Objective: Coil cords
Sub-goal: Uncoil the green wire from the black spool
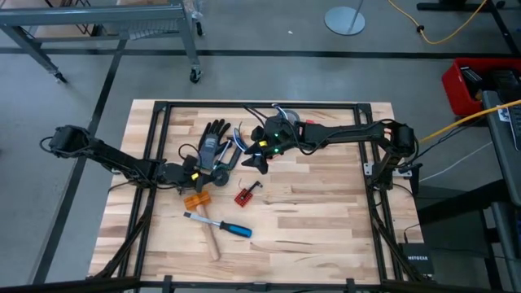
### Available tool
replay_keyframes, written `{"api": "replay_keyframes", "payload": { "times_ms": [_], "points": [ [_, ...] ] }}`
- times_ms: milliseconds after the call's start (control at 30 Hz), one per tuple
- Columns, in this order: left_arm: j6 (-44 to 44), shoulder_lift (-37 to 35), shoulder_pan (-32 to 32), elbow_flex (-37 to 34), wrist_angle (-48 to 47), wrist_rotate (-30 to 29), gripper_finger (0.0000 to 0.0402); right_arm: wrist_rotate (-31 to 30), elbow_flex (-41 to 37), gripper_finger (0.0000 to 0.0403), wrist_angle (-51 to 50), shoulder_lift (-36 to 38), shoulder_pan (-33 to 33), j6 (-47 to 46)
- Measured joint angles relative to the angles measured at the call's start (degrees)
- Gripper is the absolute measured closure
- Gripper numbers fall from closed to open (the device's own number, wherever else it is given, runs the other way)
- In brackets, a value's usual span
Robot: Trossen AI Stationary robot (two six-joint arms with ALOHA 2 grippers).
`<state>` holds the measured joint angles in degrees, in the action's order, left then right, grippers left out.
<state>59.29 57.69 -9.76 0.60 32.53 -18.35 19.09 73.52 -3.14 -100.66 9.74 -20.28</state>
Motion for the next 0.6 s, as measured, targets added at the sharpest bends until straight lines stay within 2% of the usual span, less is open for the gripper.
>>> {"api": "replay_keyframes", "payload": {
  "times_ms": [133, 267, 467, 600],
  "points": [
    [-6.88, -0.05, 0.00, 0.04, 12.11, 0.14, 0.0398, -1.40, 0.01, 0.0127, 0.00, 0.00, 0.02, 2.54],
    [-12.31, -0.13, 0.00, 0.13, 20.01, 0.56, 0.0399, -1.25, 0.02, 0.0127, 0.04, 0.00, 0.02, 2.74],
    [-13.37, -0.13, 0.00, 0.13, 20.40, 1.20, 0.0400, 4.23, 0.02, 0.0127, 0.07, 0.00, -0.01, 2.81],
    [-13.32, -0.14, 0.00, 0.18, 20.87, 1.22, 0.0400, 4.33, 0.02, 0.0127, 0.09, 0.00, -0.48, 2.81]
  ]
}}
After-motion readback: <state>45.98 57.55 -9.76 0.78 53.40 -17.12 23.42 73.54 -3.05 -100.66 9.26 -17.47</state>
